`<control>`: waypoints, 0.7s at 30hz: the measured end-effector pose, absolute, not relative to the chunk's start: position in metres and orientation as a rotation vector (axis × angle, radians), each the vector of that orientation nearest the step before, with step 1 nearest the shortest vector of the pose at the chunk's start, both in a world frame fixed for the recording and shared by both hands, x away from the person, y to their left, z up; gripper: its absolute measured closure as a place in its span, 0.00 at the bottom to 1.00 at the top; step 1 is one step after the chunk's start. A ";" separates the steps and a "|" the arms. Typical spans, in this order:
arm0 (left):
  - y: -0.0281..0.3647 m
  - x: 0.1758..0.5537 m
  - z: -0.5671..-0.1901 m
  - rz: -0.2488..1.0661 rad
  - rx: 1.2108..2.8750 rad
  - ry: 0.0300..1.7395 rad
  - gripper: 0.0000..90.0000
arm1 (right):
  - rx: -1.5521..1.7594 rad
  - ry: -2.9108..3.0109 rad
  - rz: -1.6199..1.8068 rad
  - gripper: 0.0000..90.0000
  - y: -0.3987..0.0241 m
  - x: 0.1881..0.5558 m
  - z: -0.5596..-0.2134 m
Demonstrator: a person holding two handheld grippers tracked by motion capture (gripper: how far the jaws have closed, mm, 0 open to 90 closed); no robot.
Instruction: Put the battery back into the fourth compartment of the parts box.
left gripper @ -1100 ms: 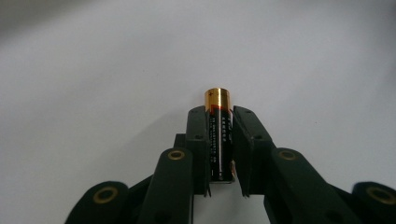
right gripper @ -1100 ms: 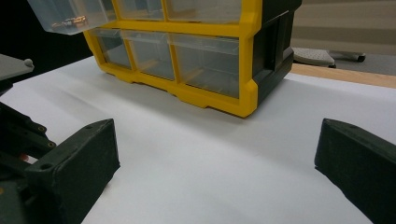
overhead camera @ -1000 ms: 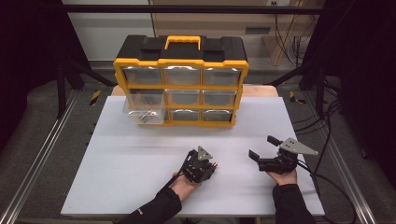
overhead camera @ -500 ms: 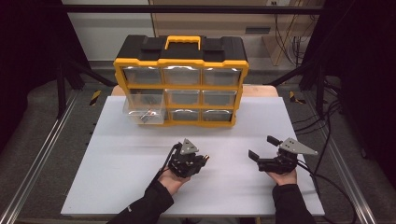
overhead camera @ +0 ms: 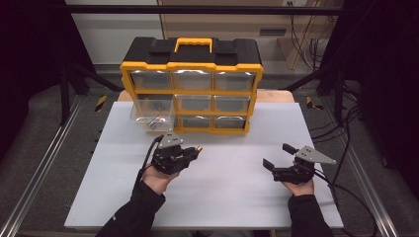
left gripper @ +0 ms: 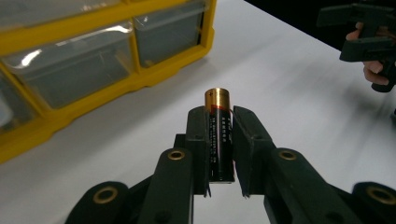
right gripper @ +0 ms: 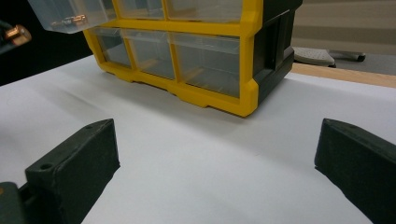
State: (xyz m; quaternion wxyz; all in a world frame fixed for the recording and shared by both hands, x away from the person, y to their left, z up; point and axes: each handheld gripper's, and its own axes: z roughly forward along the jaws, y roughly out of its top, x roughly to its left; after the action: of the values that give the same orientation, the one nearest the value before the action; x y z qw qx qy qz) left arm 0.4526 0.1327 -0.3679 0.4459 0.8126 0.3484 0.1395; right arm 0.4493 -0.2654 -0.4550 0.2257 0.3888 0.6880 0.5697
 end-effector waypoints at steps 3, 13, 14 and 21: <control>0.144 0.454 -0.360 0.371 2.001 0.869 0.84 | 1.072 1.896 1.572 0.00 -0.265 0.449 -0.455; 0.185 0.470 -0.328 0.450 1.919 0.915 0.84 | 1.075 1.903 1.566 0.00 -0.264 0.450 -0.456; 0.188 0.471 -0.325 0.458 1.911 0.919 0.84 | 1.073 1.903 1.564 0.00 -0.264 0.450 -0.456; 0.207 0.479 -0.304 0.521 1.880 0.940 0.84 | 1.076 1.905 1.566 0.00 -0.264 0.450 -0.456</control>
State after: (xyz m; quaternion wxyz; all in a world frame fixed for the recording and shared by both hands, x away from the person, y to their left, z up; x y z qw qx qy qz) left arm 0.4793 0.2068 -0.3040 0.4689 0.7667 0.3835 0.2125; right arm 0.4499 -0.2643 -0.4562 0.2239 0.3897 0.6901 0.5672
